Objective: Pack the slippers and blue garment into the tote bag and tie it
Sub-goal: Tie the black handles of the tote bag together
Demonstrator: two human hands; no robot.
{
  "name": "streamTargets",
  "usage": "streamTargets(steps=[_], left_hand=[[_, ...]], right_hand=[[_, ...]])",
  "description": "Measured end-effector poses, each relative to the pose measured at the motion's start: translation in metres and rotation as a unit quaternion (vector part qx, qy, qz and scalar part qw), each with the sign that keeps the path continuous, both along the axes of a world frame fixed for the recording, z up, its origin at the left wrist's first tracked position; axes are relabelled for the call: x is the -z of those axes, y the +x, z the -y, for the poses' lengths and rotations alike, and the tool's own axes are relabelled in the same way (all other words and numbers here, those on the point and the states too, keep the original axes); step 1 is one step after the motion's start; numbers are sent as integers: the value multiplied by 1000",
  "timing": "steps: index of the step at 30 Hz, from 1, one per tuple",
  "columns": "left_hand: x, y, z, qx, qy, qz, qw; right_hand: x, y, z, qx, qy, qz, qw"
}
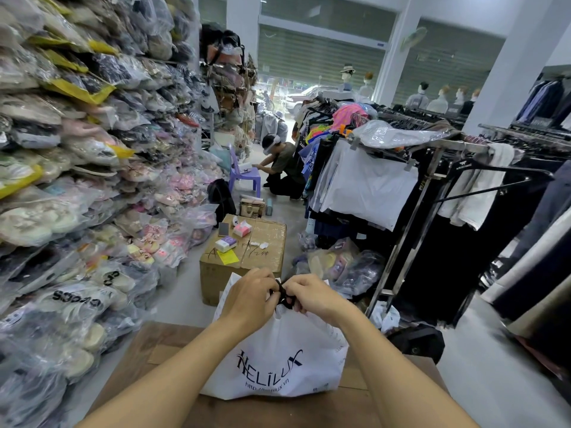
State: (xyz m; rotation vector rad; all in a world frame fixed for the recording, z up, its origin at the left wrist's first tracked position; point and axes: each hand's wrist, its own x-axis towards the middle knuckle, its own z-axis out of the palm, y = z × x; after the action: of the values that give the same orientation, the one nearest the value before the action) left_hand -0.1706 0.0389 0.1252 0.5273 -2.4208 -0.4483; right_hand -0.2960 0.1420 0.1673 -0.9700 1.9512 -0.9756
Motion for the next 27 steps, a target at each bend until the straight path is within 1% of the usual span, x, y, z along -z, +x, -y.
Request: streamTargets(steps=[2,4,7,13,17,19,23,25,27], left_hand=[[-2,1,2,8,34,6,999],[-5,1,4,24,60,28,998],[-12,-1,3,42,49,79,995],[-20,11,17,56,-7,159,986],[-11,23,28,55,-60,160,984],[-12,26,31,51,-60,166,983],[-19,31,33,34,-29,237,971],[-20,36,30,30,2,273,962],[-23,42,27,21,-10,331,943]], right_hand=[[-1,-8,-5,-39,1,3,999],[-4,-17,-8,-61,3,-24,998],[-9,-22,-4,-99,16,-138,985],[-15,-24,-8,-105,53,-286,951],[-11,-21,-9,-101,62,-315,942],[-10,-19,-8,-98,63,-328,937],[-10,-21,-14,-82,18,-372,924],[-13,-23,-24,-85,41,-380,920],[-12,-27,-34,-117,89,-373,916]])
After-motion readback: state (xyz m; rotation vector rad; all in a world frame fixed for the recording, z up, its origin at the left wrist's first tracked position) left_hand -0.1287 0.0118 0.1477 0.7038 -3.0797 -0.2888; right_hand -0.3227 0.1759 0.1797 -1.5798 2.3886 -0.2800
